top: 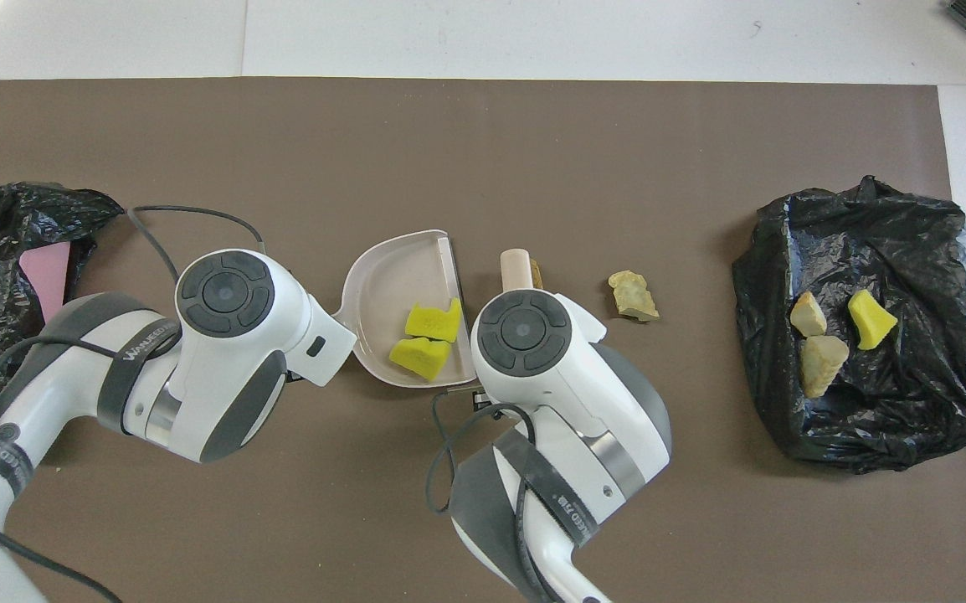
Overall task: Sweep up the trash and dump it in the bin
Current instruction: 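Sweep yellow sponges into the dustpan with the right gripper's brush, then sweep the tan chunks into the dustpan with the right gripper's brush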
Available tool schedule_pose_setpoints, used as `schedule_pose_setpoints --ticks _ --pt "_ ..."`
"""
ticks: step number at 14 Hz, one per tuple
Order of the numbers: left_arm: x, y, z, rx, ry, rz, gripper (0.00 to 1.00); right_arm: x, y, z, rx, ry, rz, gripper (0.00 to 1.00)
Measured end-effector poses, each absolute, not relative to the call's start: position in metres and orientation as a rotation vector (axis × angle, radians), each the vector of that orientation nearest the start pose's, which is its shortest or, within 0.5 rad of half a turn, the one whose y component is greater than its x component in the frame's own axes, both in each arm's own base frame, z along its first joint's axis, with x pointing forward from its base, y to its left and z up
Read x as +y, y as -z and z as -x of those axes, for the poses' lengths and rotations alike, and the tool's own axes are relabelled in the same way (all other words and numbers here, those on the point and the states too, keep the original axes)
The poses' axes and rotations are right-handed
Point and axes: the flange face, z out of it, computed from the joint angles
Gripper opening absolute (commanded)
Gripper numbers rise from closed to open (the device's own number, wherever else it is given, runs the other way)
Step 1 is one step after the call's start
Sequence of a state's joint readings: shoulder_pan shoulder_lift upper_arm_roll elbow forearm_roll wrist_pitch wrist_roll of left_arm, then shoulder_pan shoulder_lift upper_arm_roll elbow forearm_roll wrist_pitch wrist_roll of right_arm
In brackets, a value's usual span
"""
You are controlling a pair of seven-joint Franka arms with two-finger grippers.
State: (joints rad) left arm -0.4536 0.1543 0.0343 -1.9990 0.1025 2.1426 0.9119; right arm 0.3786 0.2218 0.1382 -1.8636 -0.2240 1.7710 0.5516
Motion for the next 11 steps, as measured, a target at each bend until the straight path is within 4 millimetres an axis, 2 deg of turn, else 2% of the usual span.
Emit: schedule_pose_setpoints --ticks 4,7,9,11 --pt "-0.241 -0.380 -0.530 1.949 -0.085 2.371 0.00 0.215 -0.369 -0.528 0.040 -0.388 3.486 0.00" --pt "-0.260 -0.377 -0.520 1.912 -0.110 2.401 0.00 0.178 -0.351 -0.533 0.131 -0.470 3.483 0.00" --pt "-0.269 -0.378 -0.516 1.905 -0.129 2.406 0.00 0.169 -0.343 -0.532 0.129 -0.480 3.478 0.00" --pt "-0.270 -0.378 -0.516 1.888 -0.142 2.419 0.00 0.170 -0.334 -0.527 0.021 -0.510 3.462 0.00"
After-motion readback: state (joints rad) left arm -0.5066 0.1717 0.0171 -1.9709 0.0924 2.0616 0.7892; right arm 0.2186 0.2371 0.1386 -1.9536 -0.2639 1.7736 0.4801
